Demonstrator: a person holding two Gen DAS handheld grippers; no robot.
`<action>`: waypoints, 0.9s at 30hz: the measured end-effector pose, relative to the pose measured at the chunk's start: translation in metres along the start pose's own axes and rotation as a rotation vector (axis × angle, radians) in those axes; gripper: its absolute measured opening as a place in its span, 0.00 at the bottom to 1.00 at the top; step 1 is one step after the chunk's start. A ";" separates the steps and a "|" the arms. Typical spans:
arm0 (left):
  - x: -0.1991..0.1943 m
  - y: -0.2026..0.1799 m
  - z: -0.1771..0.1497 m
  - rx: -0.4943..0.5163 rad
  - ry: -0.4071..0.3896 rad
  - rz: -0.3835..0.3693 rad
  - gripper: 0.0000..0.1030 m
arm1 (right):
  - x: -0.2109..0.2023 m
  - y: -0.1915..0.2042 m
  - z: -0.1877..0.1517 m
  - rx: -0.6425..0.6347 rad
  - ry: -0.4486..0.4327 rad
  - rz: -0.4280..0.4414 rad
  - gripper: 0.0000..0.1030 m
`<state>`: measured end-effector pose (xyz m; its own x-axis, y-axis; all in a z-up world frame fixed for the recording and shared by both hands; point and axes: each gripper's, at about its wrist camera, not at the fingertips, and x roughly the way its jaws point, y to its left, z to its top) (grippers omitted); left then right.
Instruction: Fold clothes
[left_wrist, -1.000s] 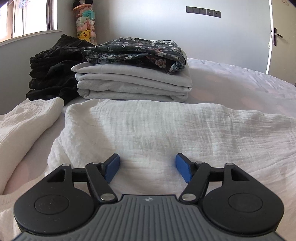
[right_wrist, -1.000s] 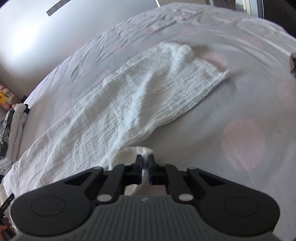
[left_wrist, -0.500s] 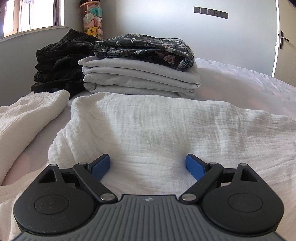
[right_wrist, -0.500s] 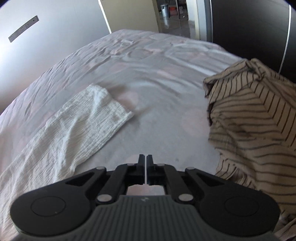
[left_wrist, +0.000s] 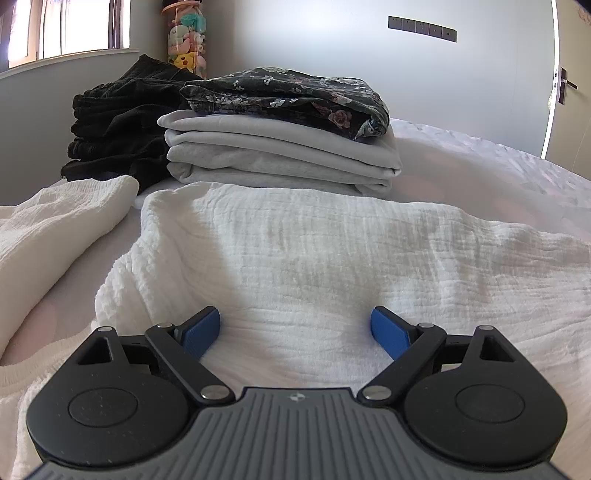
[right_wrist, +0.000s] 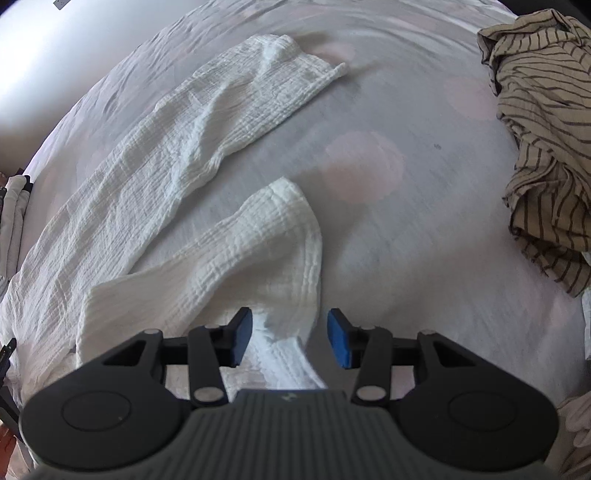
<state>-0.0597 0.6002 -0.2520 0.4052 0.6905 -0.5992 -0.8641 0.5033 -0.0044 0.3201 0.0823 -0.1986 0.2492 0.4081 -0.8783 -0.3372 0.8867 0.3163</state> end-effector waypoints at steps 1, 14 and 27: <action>0.000 0.000 0.000 -0.001 0.000 -0.001 1.00 | -0.001 0.001 0.000 -0.004 -0.001 0.002 0.49; 0.000 0.000 0.000 -0.001 0.000 0.000 1.00 | -0.012 0.005 -0.003 -0.043 -0.001 -0.050 0.54; 0.000 0.000 0.000 -0.001 -0.001 0.001 1.00 | -0.040 0.028 -0.013 -0.054 -0.045 -0.162 0.56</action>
<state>-0.0600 0.6001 -0.2521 0.4047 0.6912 -0.5987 -0.8648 0.5021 -0.0049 0.2885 0.0878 -0.1589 0.3444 0.2714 -0.8987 -0.3373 0.9291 0.1514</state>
